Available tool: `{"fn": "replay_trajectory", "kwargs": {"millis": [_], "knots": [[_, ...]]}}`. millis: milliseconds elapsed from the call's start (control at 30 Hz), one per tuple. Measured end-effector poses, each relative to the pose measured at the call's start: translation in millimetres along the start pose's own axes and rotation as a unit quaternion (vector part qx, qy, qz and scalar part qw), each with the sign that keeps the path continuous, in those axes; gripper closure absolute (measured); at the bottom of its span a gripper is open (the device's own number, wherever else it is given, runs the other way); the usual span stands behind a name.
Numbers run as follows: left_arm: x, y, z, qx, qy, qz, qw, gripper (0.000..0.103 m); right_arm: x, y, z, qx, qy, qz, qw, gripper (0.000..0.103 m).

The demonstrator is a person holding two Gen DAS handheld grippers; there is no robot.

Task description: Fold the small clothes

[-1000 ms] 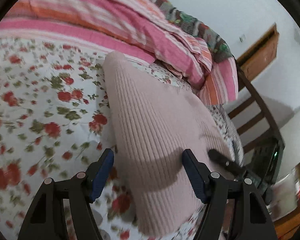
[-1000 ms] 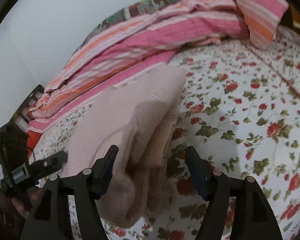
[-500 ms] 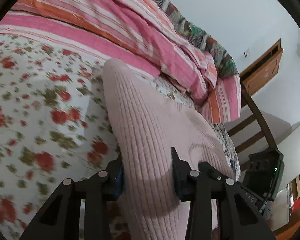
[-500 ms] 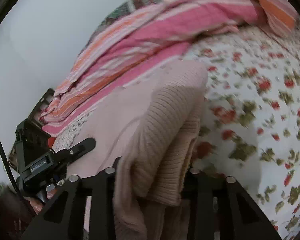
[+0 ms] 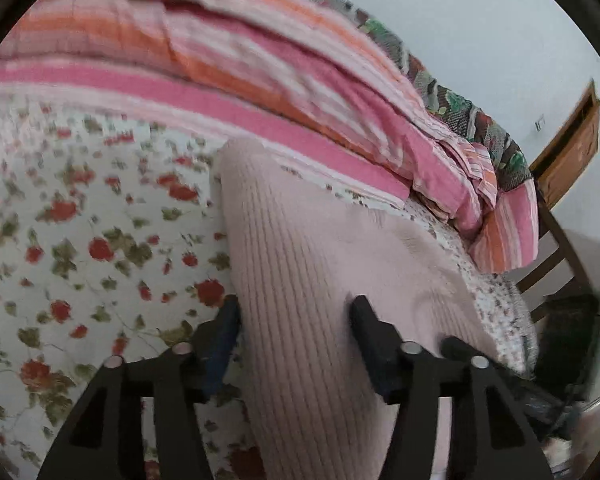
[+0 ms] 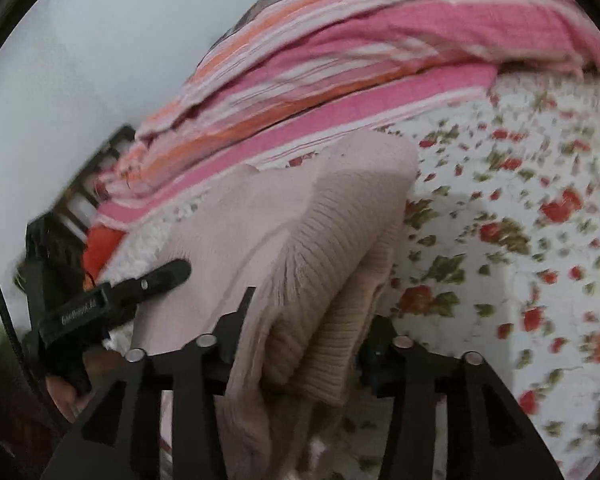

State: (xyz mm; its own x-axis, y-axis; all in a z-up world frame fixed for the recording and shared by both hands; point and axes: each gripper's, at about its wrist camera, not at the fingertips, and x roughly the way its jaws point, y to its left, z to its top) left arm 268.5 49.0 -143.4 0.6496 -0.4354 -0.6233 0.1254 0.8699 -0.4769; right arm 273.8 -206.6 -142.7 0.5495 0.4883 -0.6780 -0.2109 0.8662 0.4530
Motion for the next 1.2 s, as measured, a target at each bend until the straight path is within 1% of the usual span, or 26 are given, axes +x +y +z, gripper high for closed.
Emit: {"fn": "replay_trajectory", "kwargs": {"millis": [67,100,133,200,233,267,300,333,367,400,433,467,500,533,567,600,700,733,833,867,900,933,967,1067,1133,1200], "knots": [[-7.4,-8.5,-3.3,0.028,-0.026,0.017,0.9991,0.035,-21.6,6.7,-4.1,-0.038,-0.017,-0.04,0.998,0.051],[-11.9,-11.0,-6.0,0.036,-0.043,0.022,0.9982,0.034,-30.2,7.0,-5.0,-0.045,-0.028,-0.05,0.997,0.051],[-13.6,-10.3,-8.0,0.036,-0.048,0.021,0.998,0.033,-44.6,11.6,-5.9,-0.058,-0.052,-0.058,0.995,0.051],[-14.4,-2.1,-10.1,0.021,-0.037,0.004,0.9991,0.033,-55.2,18.3,-4.0,-0.071,-0.072,-0.059,0.993,0.052],[-13.0,1.0,-10.4,0.009,-0.028,-0.003,0.9996,0.033,-53.5,21.9,-2.1,-0.074,-0.071,-0.061,0.993,0.052],[-12.8,3.5,-11.2,0.002,-0.025,-0.007,0.9997,0.033,-49.0,23.5,0.8,-0.076,-0.064,-0.064,0.993,0.059],[-14.0,4.8,-12.5,-0.002,-0.026,-0.01,0.9996,0.033,-39.0,26.4,2.8,-0.077,-0.048,-0.074,0.993,0.076],[-16.5,5.5,-14.0,-0.002,-0.028,-0.011,0.9995,0.033,-25.8,28.3,4.2,-0.076,-0.029,-0.088,0.993,0.084],[-19.5,6.5,-14.9,0.0,-0.031,-0.011,0.9994,0.033,-21.1,27.7,1.6,-0.073,-0.019,-0.09,0.993,0.088],[-21.8,6.6,-17.2,-0.001,-0.034,-0.01,0.9994,0.033,-18.2,28.9,0.5,-0.072,-0.027,-0.09,0.993,0.089],[-24.6,8.3,-18.7,-0.002,-0.037,-0.012,0.9993,0.033,-21.9,34.4,-1.2,-0.085,-0.05,-0.088,0.991,0.09],[-26.8,10.2,-20.5,-0.006,-0.037,-0.016,0.9992,0.033,-26.0,37.4,-2.2,-0.098,-0.062,-0.08,0.99,0.091],[-27.6,11.0,-21.8,-0.008,-0.037,-0.019,0.9991,0.033,-37.1,39.6,-4.3,-0.109,-0.086,-0.062,0.988,0.091],[-28.2,12.2,-22.7,-0.011,-0.037,-0.022,0.999,0.033,-51.2,37.0,-6.8,-0.106,-0.116,-0.031,0.987,0.091],[-28.0,13.1,-23.1,-0.012,-0.035,-0.024,0.999,0.033,-53.9,33.2,-7.6,-0.1,-0.124,-0.023,0.987,0.091],[-27.4,13.3,-23.3,-0.013,-0.033,-0.027,0.999,0.033,-50.9,23.9,-9.1,-0.083,-0.12,-0.034,0.989,0.091],[-26.7,8.8,-25.0,-0.005,-0.028,-0.027,0.9992,0.033,-16.6,4.3,-11.0,-0.044,-0.055,-0.082,0.994,0.091],[-27.2,6.6,-25.6,0.001,-0.03,-0.02,0.9994,0.033,-11.8,-0.2,-14.7,-0.035,-0.048,-0.087,0.994,0.091],[-31.9,3.1,-22.7,0.017,-0.038,-0.001,0.9991,0.033,-18.8,8.3,-12.8,-0.057,-0.053,-0.103,0.992,0.082],[-32.4,3.3,-20.3,0.018,-0.04,0.005,0.999,0.033,-21.0,10.7,-11.1,-0.063,-0.053,-0.111,0.99,0.075],[-31.9,4.0,-15.9,0.017,-0.04,0.017,0.9989,0.033,-23.7,14.8,-9.2,-0.071,-0.057,-0.12,0.989,0.071],[-30.0,5.6,-10.5,0.016,-0.039,0.03,0.9987,0.033,-27.0,20.0,-6.4,-0.084,-0.066,-0.126,0.986,0.071],[-26.9,8.1,-4.5,0.014,-0.036,0.034,0.9987,0.033,-29.6,25.6,-3.4,-0.099,-0.076,-0.132,0.983,0.071],[-13.9,13.6,10.9,0.006,-0.021,0.035,0.9991,0.033,-31.5,35.3,4.4,-0.121,-0.093,-0.13,0.98,0.071],[-2.4,17.5,20.8,0.004,-0.016,0.037,0.9992,0.033,-22.7,39.9,10.8,-0.124,-0.089,-0.12,0.981,0.071],[11.6,20.4,27.4,0.008,-0.008,0.052,0.9986,0.032,-10.5,40.6,13.2,-0.128,-0.077,-0.118,0.982,0.071]]}}
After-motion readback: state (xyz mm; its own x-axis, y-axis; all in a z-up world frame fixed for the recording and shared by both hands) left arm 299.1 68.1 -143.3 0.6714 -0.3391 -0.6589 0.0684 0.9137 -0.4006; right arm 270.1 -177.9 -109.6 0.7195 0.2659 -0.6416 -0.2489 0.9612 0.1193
